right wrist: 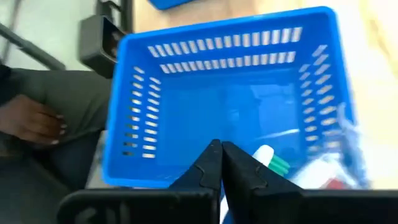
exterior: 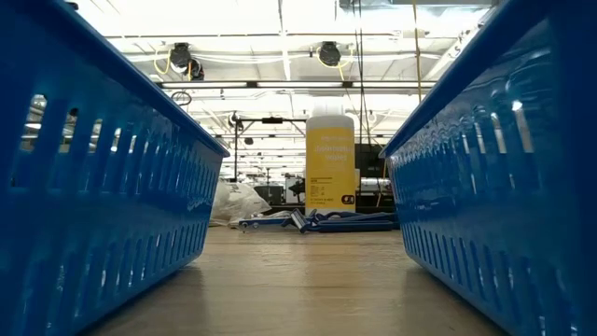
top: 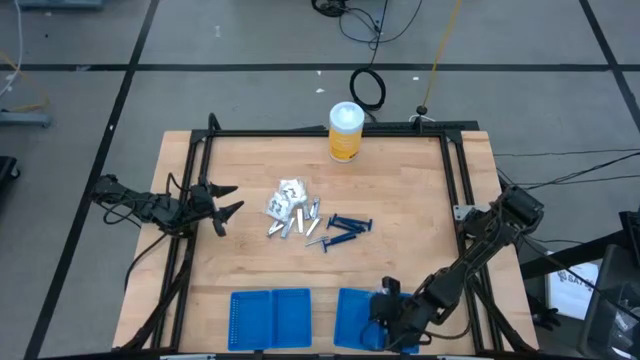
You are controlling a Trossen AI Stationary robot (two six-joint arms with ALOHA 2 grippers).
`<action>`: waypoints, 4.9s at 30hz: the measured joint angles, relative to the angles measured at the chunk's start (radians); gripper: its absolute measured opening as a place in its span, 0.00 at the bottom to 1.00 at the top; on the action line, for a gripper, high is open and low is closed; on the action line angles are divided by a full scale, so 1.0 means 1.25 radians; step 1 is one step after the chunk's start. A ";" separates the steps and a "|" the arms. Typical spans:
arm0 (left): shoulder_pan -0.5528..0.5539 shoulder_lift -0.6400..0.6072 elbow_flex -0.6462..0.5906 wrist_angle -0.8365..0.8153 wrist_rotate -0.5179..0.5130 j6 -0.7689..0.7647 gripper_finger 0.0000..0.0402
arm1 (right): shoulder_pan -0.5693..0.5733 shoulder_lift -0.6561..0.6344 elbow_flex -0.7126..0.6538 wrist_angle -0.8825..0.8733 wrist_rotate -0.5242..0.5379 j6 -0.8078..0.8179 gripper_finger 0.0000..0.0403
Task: Pick & Place Travel size toiletries
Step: Adjust the blue baskets, then put the razor into the blue basket
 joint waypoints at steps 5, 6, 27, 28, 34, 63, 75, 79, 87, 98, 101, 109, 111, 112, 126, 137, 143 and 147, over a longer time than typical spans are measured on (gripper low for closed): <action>0.000 0.000 0.000 0.000 0.000 0.000 0.60 | 0.002 -0.023 0.000 -0.078 0.038 0.041 0.00; 0.000 0.000 0.000 0.000 0.000 0.000 0.60 | 0.002 -0.025 0.000 -0.091 0.039 0.048 0.00; 0.000 0.000 0.000 0.000 0.000 0.000 0.60 | 0.020 -0.108 0.000 -0.170 0.069 0.047 0.00; 0.000 0.000 0.000 0.000 0.000 0.000 0.60 | 0.020 -0.110 0.000 -0.180 0.080 0.047 0.00; 0.000 0.000 0.000 0.000 0.000 0.000 0.60 | 0.012 -0.155 0.000 -0.268 0.120 0.059 0.00; 0.000 0.000 0.000 0.000 0.000 0.000 0.60 | 0.174 -0.069 -0.050 -0.302 -0.280 0.544 0.00; 0.000 0.000 0.000 0.000 0.000 0.000 0.60 | 0.159 -0.072 -0.051 -0.406 -0.151 0.496 0.00; 0.000 0.000 0.000 0.000 0.000 0.000 0.60 | 0.137 -0.072 -0.051 -0.414 -0.147 0.460 0.00; 0.000 0.000 0.000 0.000 0.000 0.000 0.60 | 0.103 -0.077 -0.051 -0.481 -0.174 0.433 0.00; 0.000 0.000 0.000 0.000 0.000 0.000 0.60 | 0.120 -0.268 -0.051 -0.749 0.106 0.551 0.00; 0.000 0.000 0.000 0.000 0.000 0.000 0.60 | 0.094 -0.292 -0.060 -0.728 0.388 0.502 0.00; 0.000 0.000 0.000 0.000 0.000 0.000 0.60 | -0.109 -0.332 -0.165 -0.436 0.543 0.128 0.00; 0.000 0.000 0.000 0.000 0.000 0.000 0.60 | -0.182 -0.332 -0.202 -0.315 0.475 -0.011 0.00; 0.000 0.000 0.000 0.000 0.000 0.000 0.60 | -0.223 -0.332 -0.218 -0.258 0.425 -0.088 0.00; 0.000 0.000 0.000 0.000 0.000 0.000 0.60 | -0.696 -0.281 -0.254 -0.113 -0.155 -0.607 0.39; 0.000 0.000 0.000 0.000 0.000 0.000 0.60 | -0.699 -0.161 -0.254 -0.004 -0.218 -0.705 0.40; 0.000 0.000 0.000 0.000 0.000 0.000 0.60 | -0.700 -0.160 -0.253 0.003 -0.220 -0.694 0.37; 0.000 0.000 0.000 0.000 0.000 0.000 0.60 | -0.694 -0.160 -0.253 0.007 -0.240 -0.677 0.37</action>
